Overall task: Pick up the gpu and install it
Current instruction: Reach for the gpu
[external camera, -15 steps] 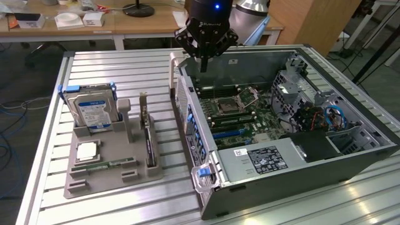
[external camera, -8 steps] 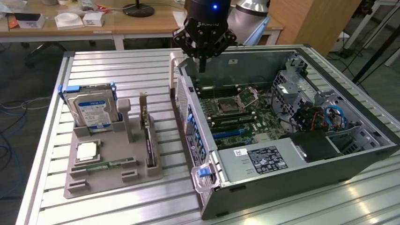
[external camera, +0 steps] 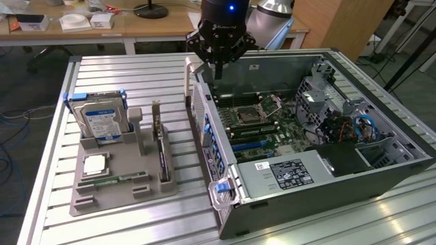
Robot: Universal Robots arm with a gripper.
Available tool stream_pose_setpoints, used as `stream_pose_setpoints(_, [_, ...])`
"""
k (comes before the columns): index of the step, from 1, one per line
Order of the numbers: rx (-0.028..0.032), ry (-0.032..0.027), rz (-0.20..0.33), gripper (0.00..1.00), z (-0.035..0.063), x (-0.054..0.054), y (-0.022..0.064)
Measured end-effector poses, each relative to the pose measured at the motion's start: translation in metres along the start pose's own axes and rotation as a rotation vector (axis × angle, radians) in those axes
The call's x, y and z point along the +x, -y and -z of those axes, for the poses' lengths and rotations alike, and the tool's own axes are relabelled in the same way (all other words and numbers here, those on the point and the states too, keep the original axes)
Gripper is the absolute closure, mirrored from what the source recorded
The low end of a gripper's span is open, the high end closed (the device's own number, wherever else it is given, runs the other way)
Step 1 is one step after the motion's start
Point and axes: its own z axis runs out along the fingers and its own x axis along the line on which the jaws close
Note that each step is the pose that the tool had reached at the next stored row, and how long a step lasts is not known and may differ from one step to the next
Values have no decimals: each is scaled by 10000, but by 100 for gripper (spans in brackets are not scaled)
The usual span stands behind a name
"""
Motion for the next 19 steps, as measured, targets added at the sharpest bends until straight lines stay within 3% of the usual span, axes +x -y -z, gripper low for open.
stream_pose_setpoints(19, [0, 0, 0, 89, -12, 126, 10])
